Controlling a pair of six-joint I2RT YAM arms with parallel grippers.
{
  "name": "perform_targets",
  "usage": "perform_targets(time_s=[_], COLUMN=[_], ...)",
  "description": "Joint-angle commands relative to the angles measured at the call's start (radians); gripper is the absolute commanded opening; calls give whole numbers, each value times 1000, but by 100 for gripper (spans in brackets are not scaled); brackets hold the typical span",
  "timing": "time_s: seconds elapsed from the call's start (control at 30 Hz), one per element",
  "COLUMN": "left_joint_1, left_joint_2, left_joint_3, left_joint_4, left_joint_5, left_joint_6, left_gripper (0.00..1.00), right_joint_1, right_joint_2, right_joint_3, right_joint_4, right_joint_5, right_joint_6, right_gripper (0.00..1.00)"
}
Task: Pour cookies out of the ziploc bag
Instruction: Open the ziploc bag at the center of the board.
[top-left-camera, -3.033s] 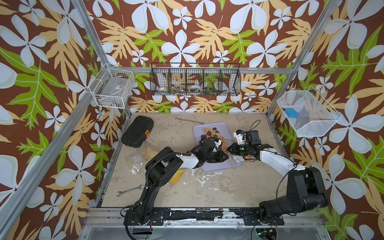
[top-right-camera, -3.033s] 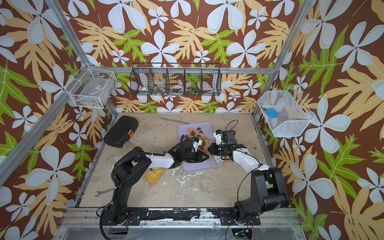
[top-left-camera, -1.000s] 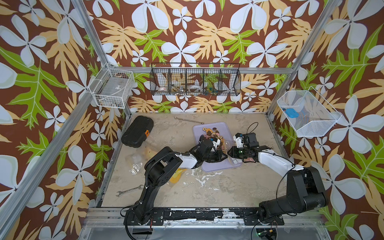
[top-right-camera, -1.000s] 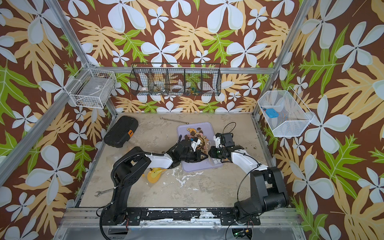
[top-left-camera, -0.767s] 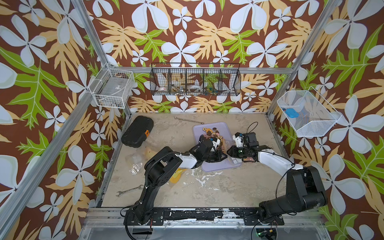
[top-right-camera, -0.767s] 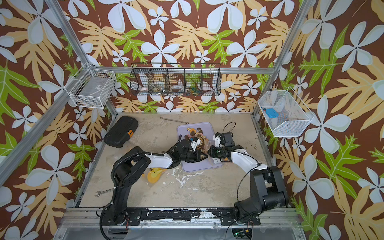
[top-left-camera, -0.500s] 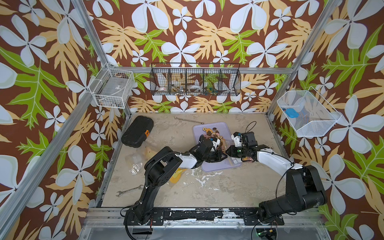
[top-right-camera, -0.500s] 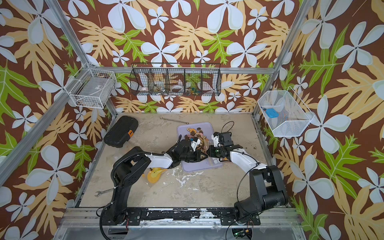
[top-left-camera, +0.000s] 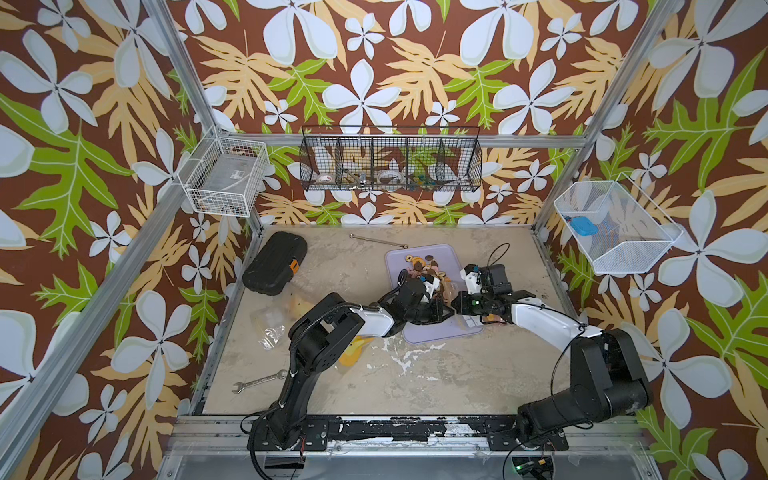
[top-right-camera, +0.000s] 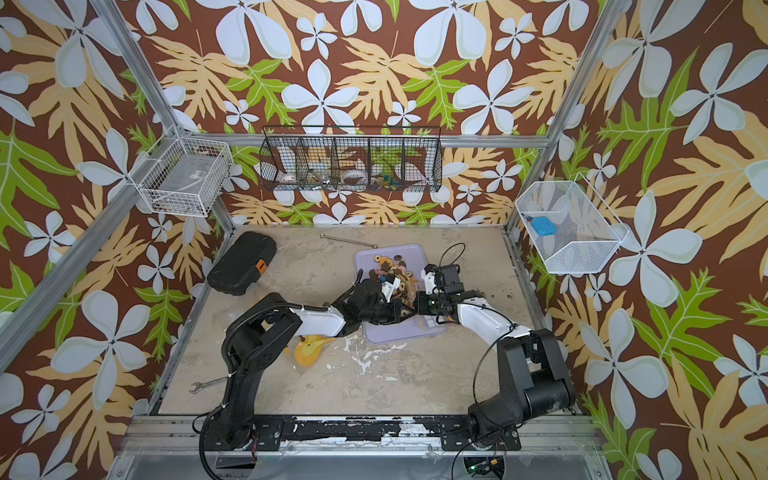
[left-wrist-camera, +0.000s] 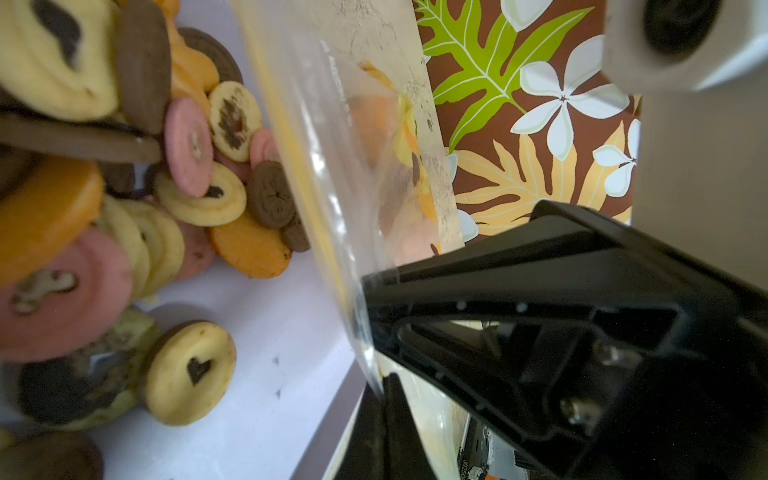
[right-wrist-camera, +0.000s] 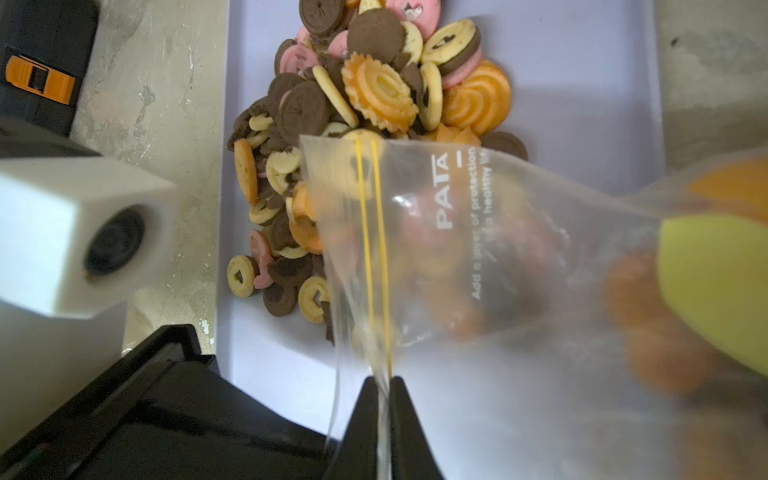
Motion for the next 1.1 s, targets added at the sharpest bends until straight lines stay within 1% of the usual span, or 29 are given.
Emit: perform_targets(time_s=[0.0,0.13,0.17,0.23,0.3,0.6,0.77,0.9,1.07], left_joint_1=[3,8,9,12,15,25,32,33,36], left_joint_2=[-17,-24,-28,-34,-37,-49,-50,-52,-48], left_joint_3=[3,-7,-12,-22,-30,-58,-71,-72,-67], left_joint_4=[32,34,34,26,25,49,66,56,34], left_joint_5=[7,1,-3,-12,-15,-19,-20,-25,-31], left_joint_6=[2,-4,-6,-14,-20,-42,-56,-56,-50], left_gripper=[0,0,0,0,0,0,0,0,0], right_joint_1=[2,4,11,62,107,172,172,172,173], right_joint_2=[9,-5,-15,-41,-53,-17,-30,-37,-63], right_joint_3=[-4,-22,-26,-24,-24,-27,-26,-6,56], right_joint_4=[15,29,30,20,19,-16,-26,-63,-138], right_joint_5=[44,84,119,249,353,608,633,689,709], right_joint_6=[-14,-16,-19,-47,-67,-107,-106,-100,-93], right_gripper=[0,0,0,0,0,0,0,0,0])
